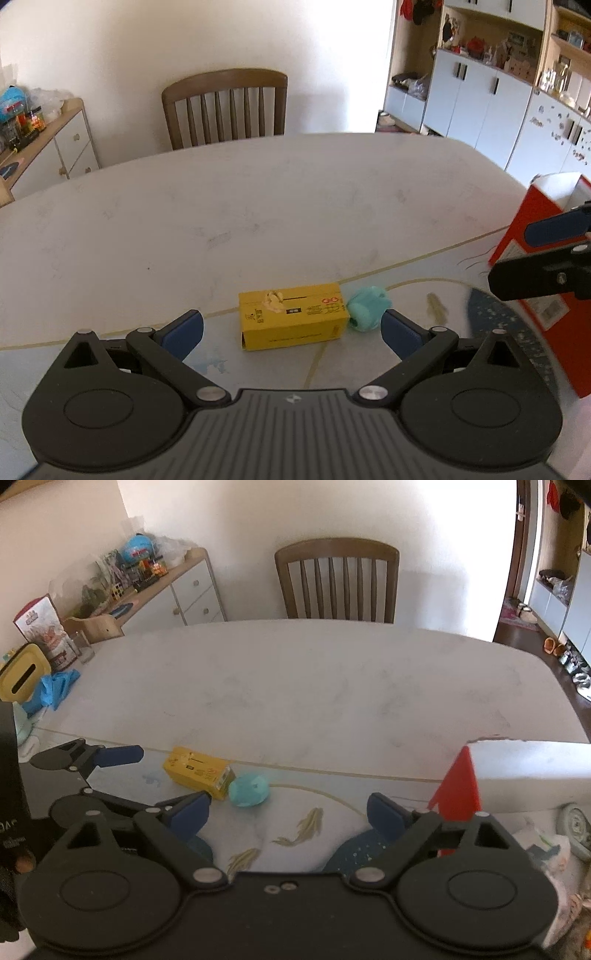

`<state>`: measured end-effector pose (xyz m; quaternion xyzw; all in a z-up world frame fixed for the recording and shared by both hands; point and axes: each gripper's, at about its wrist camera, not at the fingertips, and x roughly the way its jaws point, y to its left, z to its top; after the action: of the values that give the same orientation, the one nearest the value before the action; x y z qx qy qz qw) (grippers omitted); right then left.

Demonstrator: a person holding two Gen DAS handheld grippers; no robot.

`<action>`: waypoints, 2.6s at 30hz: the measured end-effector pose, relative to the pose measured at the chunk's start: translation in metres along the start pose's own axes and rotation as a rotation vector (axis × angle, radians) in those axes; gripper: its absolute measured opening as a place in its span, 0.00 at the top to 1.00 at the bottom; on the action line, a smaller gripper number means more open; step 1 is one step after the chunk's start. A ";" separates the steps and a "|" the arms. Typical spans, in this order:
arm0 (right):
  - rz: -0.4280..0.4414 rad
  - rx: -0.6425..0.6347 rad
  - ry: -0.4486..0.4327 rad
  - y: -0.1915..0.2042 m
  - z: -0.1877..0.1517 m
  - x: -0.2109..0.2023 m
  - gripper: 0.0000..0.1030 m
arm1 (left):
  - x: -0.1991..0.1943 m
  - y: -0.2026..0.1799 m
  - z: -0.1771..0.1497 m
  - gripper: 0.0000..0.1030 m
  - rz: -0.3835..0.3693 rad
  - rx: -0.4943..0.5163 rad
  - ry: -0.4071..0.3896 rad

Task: Organize objects
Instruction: 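Grasp the yellow box with the left tool while the right grasps the teal ball, then carry the yellow box and teal ball over the shoebox and lower them inside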

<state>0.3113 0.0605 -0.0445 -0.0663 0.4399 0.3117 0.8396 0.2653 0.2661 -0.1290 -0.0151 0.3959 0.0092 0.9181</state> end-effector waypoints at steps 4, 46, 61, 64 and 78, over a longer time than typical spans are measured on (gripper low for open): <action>0.001 0.013 0.023 -0.002 0.003 0.014 0.11 | 0.009 0.002 0.000 0.00 -0.003 -0.004 0.004; 0.024 -0.179 0.130 0.040 0.004 0.097 0.47 | 0.018 0.043 -0.019 0.30 0.035 -0.090 -0.051; -0.004 -0.152 0.089 0.035 -0.009 0.062 0.64 | -0.008 0.021 -0.012 0.30 0.029 -0.051 -0.026; -0.006 -0.132 0.071 0.034 -0.011 0.041 0.64 | -0.023 0.010 -0.005 0.30 0.004 -0.042 -0.032; 0.019 -0.051 -0.046 0.018 -0.038 -0.073 0.64 | -0.103 -0.057 0.006 0.30 -0.040 0.018 -0.039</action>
<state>0.2436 0.0264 -0.0081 -0.0763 0.4128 0.3322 0.8446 0.2010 0.2089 -0.0485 -0.0148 0.3774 -0.0126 0.9258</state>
